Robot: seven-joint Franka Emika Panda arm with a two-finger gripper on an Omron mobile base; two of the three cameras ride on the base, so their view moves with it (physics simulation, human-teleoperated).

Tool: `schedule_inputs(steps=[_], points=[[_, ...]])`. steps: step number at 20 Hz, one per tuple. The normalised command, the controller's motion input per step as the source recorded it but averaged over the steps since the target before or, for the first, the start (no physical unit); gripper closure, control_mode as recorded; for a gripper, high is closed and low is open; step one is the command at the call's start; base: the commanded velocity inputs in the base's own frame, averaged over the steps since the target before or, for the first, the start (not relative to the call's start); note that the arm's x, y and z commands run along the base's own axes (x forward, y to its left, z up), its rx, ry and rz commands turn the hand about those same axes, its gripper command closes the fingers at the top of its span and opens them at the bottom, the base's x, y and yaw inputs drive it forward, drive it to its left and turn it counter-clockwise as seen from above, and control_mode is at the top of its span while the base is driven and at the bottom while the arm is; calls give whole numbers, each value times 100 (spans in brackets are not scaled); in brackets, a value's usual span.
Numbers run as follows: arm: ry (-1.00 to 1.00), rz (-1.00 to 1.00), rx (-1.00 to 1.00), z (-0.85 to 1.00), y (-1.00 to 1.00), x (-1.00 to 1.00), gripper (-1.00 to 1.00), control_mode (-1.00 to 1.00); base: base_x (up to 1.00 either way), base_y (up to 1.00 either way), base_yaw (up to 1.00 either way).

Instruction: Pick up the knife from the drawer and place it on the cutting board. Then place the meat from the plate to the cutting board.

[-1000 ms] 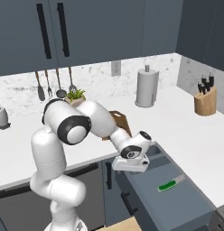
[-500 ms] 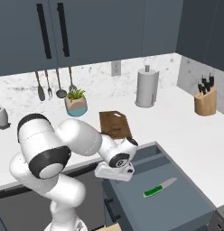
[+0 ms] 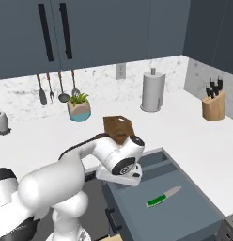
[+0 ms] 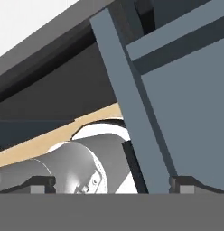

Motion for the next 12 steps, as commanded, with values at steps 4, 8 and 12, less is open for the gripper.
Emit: schedule_inputs(steps=[4, 8, 12], points=[[-6, -39, -17, 10, -50, 1, -100, -100, 0, 0, 0], [-9, -49, -27, 0, -61, 0, -100, -100, 0, 0, 0], [-14, -49, -30, -2, -60, 0, -100, -100, 0, 0, 0]])
